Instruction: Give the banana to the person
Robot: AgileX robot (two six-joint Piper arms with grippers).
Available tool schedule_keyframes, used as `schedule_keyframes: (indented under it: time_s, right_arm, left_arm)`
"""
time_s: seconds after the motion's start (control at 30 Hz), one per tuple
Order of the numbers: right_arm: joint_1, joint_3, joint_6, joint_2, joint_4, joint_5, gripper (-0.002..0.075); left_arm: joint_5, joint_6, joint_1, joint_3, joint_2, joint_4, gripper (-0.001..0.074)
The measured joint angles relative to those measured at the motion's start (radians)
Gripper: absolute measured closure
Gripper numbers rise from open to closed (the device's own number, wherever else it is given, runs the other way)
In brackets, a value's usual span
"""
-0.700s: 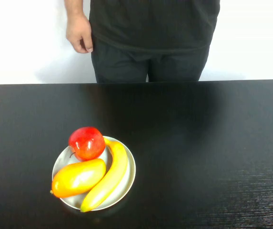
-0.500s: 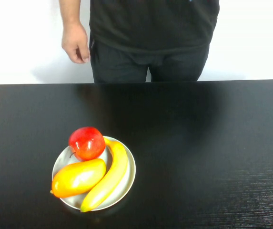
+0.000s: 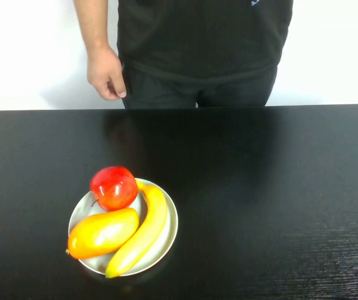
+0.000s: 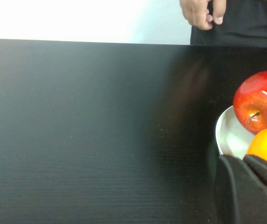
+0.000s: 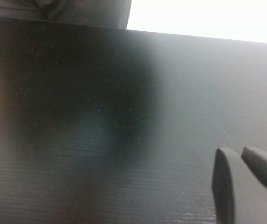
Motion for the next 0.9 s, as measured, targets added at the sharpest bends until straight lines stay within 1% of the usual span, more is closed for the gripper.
schedule_keyframes:
  time_s: [0.63,0.73,0.9]
  right_arm:
    - [0.0,0.0,0.0,0.0,0.0,0.0,0.0735]
    - [0.0,0.0,0.0,0.0,0.0,0.0,0.0735]
    - [0.0,0.0,0.0,0.0,0.0,0.0,0.0735]
  left_arm:
    - [-0.015,-0.015,0.0,0.0,0.0,-0.017,0.0739]
    - [-0.058,-0.099,0.0,0.0,0.0,-0.065,0.0739]
    - [-0.205,-0.319,0.0,0.0,0.0,-0.177,0.0739]
